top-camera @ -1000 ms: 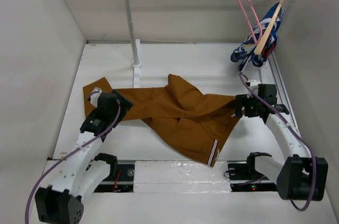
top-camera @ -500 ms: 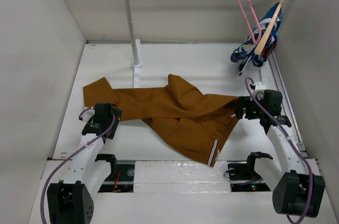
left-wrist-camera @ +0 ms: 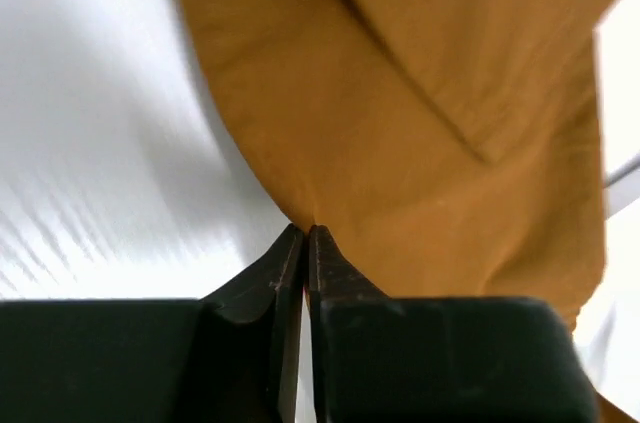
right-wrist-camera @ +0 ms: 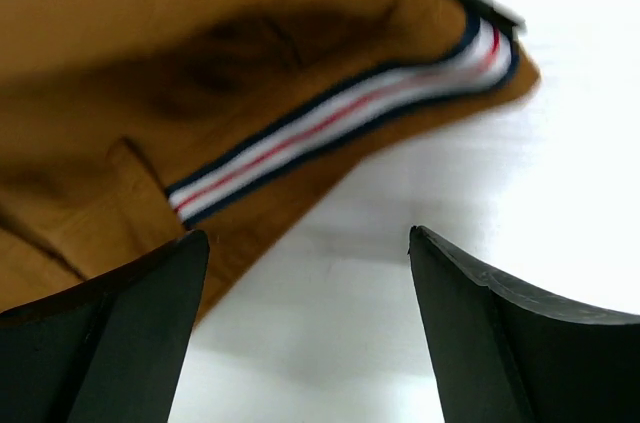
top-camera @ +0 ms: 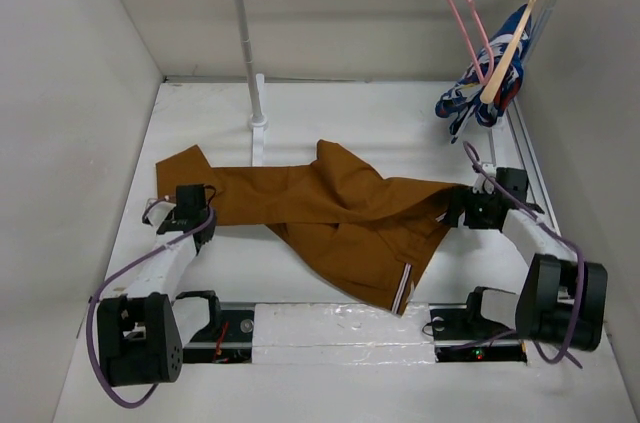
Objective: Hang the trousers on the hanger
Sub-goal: Flatten out the trousers at the center of the board.
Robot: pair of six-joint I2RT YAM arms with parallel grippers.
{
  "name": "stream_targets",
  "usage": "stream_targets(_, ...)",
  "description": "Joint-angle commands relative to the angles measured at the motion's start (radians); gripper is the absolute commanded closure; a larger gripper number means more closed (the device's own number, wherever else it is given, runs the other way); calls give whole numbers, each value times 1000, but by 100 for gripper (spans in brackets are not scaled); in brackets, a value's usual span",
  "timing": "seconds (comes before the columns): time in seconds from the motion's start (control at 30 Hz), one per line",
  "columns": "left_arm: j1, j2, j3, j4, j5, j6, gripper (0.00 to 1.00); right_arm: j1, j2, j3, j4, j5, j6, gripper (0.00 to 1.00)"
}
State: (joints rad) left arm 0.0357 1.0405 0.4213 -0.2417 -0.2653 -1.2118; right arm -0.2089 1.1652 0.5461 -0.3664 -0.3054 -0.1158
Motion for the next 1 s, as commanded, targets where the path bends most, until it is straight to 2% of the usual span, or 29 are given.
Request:
stream_targets(0.0, 35, -14, 107, 56, -80, 96, 100, 6, 109, 55, 108, -37, -13, 13)
stream_targets(0.07, 35, -20, 163, 45, -113, 165, 100, 6, 126, 25, 139, -44, -10, 17)
stream_targets(0.1, 35, -26, 225, 33, -123, 181, 100, 6, 154, 26, 145, -52, -27, 23)
stream_targets(0.13, 35, -49, 261, 4, -133, 211, 100, 6, 149, 26, 149, -64, -33, 43)
stream_targets(0.17, 35, -69, 290, -5, -146, 233, 100, 6, 139, 28, 144, -64, -39, 49)
stream_targets(0.2, 35, -92, 334, -4, -149, 250, 100, 6, 122, 37, 100, -55, -57, 50)
stream_targets(0.23, 35, -137, 353, -2, -150, 268, 100, 19, 61, 47, 74, -38, -67, 49)
stream_targets(0.33, 26, -183, 434, -20, -140, 311, 100, 75, -60, 101, -40, 31, -111, 33)
stream_targets(0.37, 1, -184, 451, -28, -143, 326, 100, 147, -128, 142, -66, 46, -126, 29)
stream_targets(0.43, -10, -183, 491, -24, -140, 348, 100, 254, -163, 181, -120, 25, -177, 29)
stream_targets(0.47, -10, -181, 497, -12, -117, 363, 100, 393, -160, 202, -132, -25, -195, 29)
stream_targets(0.53, -10, -153, 533, 13, -103, 409, 100, 570, -131, 255, -160, -55, -229, 31)
stream_targets(0.57, -10, -134, 553, 16, -95, 426, 100, 668, -95, 271, -154, -49, -223, 32)
stream_targets(0.6, -10, -111, 595, 30, -85, 458, 100, 862, -73, 302, -122, -29, -202, 33)
stream_targets(0.67, -10, -45, 631, 62, -48, 497, 100, 1023, -15, 339, -71, 68, -168, 35)
stream_targets(0.7, -10, -25, 667, 86, -37, 521, 100, 1125, 69, 365, -46, 92, -162, 35)
stream_targets(0.73, -10, 24, 695, 91, -31, 532, 100, 1158, 121, 443, -48, 109, -160, 35)
stream_targets(0.8, -10, 74, 769, 96, -25, 561, 100, 1218, 262, 520, -27, 163, -142, 27)
stream_targets(0.83, -10, 120, 792, 94, -28, 583, 100, 1227, 305, 575, -10, 172, -140, 22)
stream_targets(0.97, -10, 191, 861, 108, -6, 621, 100, 1240, 540, 742, 23, 201, -137, 17)
